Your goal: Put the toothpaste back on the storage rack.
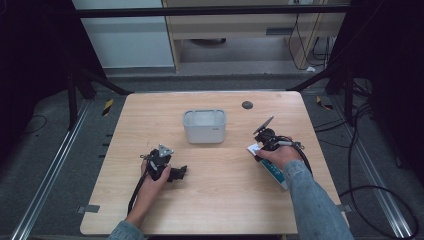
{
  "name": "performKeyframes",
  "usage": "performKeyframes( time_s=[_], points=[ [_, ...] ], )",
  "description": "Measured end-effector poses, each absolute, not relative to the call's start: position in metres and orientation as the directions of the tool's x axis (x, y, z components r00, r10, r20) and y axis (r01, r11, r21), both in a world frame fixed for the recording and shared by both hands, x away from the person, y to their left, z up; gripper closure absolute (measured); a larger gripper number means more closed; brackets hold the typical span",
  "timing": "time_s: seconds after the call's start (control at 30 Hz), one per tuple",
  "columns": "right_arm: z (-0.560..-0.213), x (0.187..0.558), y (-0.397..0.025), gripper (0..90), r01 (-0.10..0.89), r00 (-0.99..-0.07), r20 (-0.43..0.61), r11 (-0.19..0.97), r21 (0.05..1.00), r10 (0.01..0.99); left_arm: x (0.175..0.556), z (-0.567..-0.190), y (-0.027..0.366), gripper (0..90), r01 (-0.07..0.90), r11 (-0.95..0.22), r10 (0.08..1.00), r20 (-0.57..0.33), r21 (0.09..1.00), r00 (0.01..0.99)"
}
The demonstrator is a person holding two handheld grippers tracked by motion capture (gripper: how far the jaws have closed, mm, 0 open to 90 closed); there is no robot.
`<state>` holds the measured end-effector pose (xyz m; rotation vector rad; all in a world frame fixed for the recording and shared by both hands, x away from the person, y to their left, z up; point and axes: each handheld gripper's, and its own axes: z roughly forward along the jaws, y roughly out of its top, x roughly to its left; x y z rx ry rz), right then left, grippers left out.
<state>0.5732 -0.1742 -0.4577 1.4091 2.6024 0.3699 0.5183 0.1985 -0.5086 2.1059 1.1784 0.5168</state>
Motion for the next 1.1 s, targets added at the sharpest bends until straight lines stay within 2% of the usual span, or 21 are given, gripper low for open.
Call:
performKeyframes(
  time_s=[0.2,0.6,1.1],
  points=[
    [-0.4638,0.5718,-0.174,41.0,0.808,-0.538,-0.02,0.523,0.27,0.842,0.5183,-0.5086,0.1985,0.0,0.595,-0.375,0.857,0.02,0.711,0.516],
    [-0.4631,0.5749,-0.1804,52.9,0.817,-0.536,0.006,0.518,0.253,0.844,0.5185,-0.5086,0.1986,0.0,0.595,-0.376,0.856,0.02,0.71,0.517],
    [-0.4672,0.5749,-0.1792,54.9,0.816,-0.541,-0.001,0.525,0.243,0.841,0.5185,-0.5087,0.1986,0.0,0.595,-0.376,0.856,0.021,0.711,0.517]
  ],
)
